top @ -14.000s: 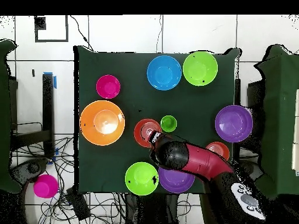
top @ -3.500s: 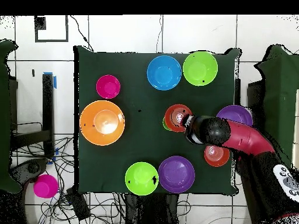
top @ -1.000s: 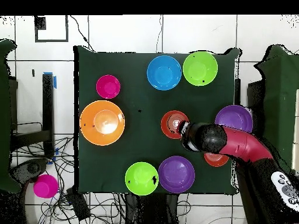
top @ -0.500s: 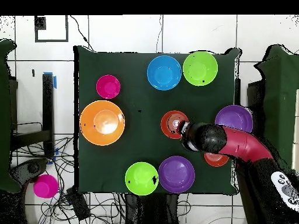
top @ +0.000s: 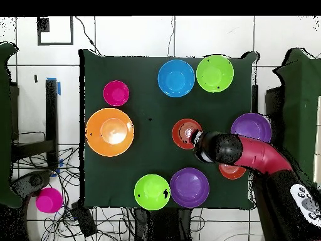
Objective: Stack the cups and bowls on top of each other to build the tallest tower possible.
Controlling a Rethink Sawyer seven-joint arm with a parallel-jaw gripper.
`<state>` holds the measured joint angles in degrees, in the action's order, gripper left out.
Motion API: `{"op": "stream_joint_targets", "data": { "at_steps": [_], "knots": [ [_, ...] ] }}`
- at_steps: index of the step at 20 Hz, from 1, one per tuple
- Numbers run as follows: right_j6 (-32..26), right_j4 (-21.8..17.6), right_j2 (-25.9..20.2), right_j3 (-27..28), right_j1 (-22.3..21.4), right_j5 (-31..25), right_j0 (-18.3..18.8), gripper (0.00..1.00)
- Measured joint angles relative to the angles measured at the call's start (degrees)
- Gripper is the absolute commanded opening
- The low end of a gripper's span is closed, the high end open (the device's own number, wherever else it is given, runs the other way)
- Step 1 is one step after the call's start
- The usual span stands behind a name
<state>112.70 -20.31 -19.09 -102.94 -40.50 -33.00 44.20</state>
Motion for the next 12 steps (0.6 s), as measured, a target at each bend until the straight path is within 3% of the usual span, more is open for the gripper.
{"op": "stream_joint_targets", "data": {
  "at_steps": [12],
  "knots": [
    [0.0, 0.0, 0.0, 0.1, 0.0, 0.0, -2.5, 0.00]
  ]
}}
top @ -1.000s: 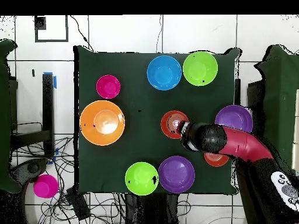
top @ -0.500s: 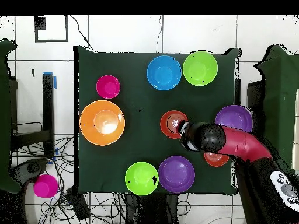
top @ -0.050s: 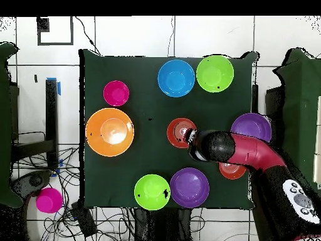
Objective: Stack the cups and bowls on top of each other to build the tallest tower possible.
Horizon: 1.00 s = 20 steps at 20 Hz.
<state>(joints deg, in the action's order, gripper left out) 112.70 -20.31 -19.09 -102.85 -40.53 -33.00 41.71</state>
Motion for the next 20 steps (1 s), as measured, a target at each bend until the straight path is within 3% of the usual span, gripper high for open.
{"op": "stream_joint_targets", "data": {
  "at_steps": [20],
  "knots": [
    [0.0, 0.0, 0.0, 4.7, 3.5, 0.0, -1.0, 0.00]
  ]
}}
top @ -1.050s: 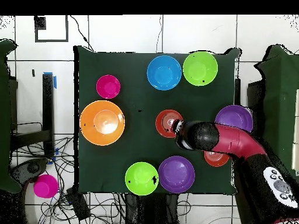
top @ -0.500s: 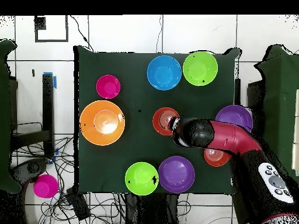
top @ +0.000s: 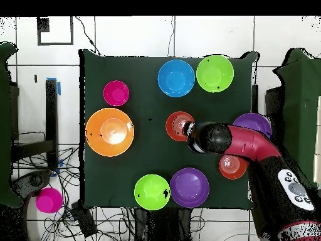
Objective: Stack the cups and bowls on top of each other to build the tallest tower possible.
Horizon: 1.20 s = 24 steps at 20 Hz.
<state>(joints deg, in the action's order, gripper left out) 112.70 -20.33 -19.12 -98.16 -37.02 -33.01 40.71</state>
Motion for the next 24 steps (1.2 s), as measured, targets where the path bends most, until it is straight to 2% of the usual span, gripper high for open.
{"op": "stream_joint_targets", "data": {
  "at_steps": [8, 16, 24],
  "knots": [
    [0.0, 0.0, 0.0, 2.4, 1.8, 0.0, 0.2, 0.00],
    [0.0, -0.1, 0.0, 2.6, 3.8, 0.0, 0.2, 0.00],
    [0.0, -0.1, 0.4, 0.5, 1.8, 0.0, -0.1, 0.00]
  ]
}}
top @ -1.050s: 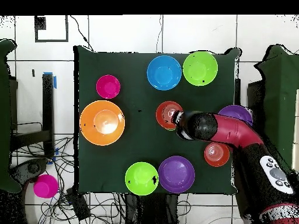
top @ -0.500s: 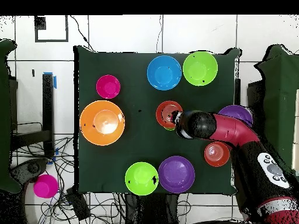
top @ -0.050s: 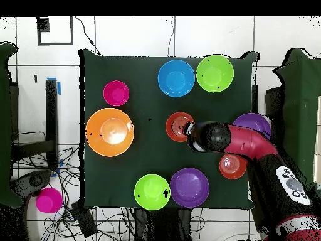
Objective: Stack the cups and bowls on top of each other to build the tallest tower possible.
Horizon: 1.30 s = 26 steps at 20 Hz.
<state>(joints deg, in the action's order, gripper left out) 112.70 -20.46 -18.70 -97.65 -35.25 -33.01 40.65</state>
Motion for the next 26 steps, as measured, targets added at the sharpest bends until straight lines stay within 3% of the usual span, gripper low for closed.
{"op": "stream_joint_targets", "data": {
  "at_steps": [13, 26],
  "knots": [
    [0.0, 0.0, 0.3, -2.4, -5.7, 0.0, -0.1, 0.00],
    [0.0, 0.0, 0.3, -2.4, -4.4, 0.0, 0.1, 0.00]
  ]
}}
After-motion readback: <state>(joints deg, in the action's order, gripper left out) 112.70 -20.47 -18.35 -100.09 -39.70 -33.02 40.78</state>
